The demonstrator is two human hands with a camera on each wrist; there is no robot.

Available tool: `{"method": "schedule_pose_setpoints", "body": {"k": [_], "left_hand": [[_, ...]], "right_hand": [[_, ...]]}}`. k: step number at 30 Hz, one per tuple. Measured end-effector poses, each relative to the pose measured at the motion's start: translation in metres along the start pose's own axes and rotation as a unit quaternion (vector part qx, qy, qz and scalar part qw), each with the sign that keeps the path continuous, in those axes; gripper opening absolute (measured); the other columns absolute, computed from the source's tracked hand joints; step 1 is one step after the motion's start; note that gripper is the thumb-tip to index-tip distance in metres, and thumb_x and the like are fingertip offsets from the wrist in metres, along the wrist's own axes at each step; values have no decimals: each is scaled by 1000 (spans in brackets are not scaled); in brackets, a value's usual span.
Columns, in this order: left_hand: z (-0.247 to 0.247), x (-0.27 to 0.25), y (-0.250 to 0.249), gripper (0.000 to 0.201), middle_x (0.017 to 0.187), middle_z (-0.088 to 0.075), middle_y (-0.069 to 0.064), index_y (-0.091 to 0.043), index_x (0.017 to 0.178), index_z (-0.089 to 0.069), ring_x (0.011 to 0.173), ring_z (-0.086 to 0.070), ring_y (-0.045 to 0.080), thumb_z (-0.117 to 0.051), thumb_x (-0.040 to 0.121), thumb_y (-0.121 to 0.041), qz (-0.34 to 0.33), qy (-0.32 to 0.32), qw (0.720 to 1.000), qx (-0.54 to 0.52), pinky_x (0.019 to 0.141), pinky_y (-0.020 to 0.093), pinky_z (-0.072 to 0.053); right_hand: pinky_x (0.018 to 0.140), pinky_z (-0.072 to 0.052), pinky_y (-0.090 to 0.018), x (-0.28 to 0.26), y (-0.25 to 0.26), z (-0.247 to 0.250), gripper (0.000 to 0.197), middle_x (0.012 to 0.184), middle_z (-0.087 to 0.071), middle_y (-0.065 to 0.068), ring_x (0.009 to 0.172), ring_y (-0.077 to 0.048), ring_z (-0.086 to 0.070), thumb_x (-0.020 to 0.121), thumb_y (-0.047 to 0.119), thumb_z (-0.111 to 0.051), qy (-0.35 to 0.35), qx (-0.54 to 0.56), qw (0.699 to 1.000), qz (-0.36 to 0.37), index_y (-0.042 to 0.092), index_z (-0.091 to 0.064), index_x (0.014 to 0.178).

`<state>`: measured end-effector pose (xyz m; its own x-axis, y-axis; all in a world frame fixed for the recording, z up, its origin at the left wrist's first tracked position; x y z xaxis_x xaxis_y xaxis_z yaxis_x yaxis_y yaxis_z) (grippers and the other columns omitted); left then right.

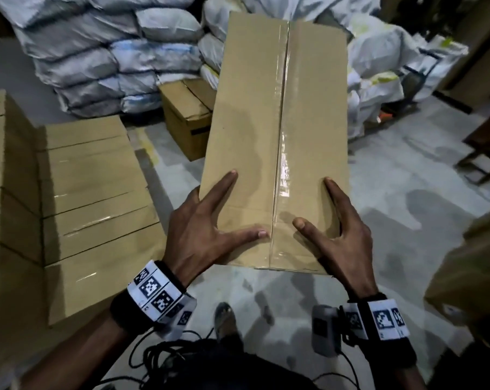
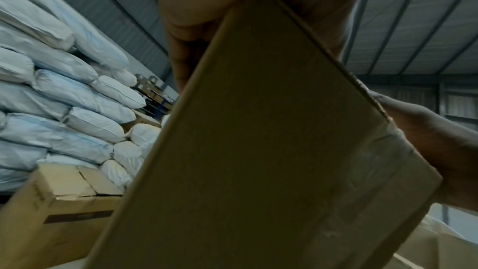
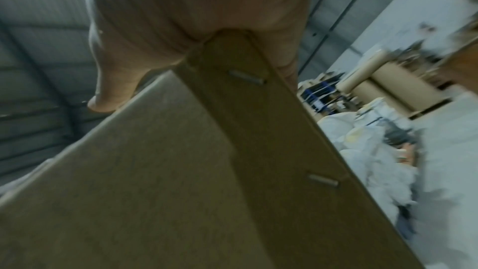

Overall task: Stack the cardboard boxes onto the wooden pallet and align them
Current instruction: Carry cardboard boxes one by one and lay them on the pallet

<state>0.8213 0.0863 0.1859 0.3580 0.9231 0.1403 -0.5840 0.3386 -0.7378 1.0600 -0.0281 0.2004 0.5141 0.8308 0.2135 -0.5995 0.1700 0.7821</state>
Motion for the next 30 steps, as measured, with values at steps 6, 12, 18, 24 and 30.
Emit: {"method": "schedule_pose_setpoints", "body": {"k": [6, 12, 18, 24, 30], "left_hand": [[-10, 105, 13, 115, 142, -54, 5, -66, 152, -20, 131, -53, 28, -65, 51, -97, 48, -49, 998, 6, 107, 38, -45], [-5, 184, 35, 117, 148, -52, 4, -61, 154, -25, 134, -53, 28, -66, 51, -98, 96, -94, 990, 31, 108, 39, -45], [0, 267, 67, 115, 143, -54, 6, -63, 153, -25, 129, -55, 28, -71, 52, -92, 152, -117, 980, 50, 105, 35, -45], [-1, 385, 107, 118, 140, -56, 10, -64, 153, -24, 125, -57, 30, -70, 48, -94, 211, -148, 964, 71, 104, 34, -45], [5, 521, 135, 120, 136, -60, 12, -64, 153, -24, 124, -59, 32, -70, 47, -95, 265, -197, 940, 88, 105, 38, -47]], "right_hand": [[117, -42, -39, 137, 5, -28, 109, 153, -42, 32, 138, 5, -43, 54, 96, -66, 49, -13, 997, 57, 56, -37, 151], [117, -41, -35, 246, 3, -84, 102, 150, -43, 36, 137, 12, -41, 58, 83, -73, 91, 13, 991, 99, 53, -41, 150], [118, -39, -41, 350, 0, -157, 109, 154, -42, 30, 143, 3, -39, 56, 92, -69, 168, 50, 978, 113, 51, -38, 152], [119, -37, -34, 487, -2, -239, 109, 155, -39, 34, 143, 8, -35, 56, 93, -69, 227, 74, 961, 142, 52, -38, 152], [118, -37, -34, 641, 19, -315, 108, 155, -40, 32, 143, 6, -36, 57, 94, -67, 284, 96, 937, 179, 52, -39, 152]]}}
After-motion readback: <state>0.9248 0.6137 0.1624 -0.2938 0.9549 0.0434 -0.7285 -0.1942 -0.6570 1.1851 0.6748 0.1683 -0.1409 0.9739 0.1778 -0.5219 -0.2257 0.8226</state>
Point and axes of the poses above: each hand's wrist, its own x-axis towards the middle knuckle, its own z-axis out of the back of the hand, y = z × x, the point moved 7 cm from there along x, towards the middle knuckle
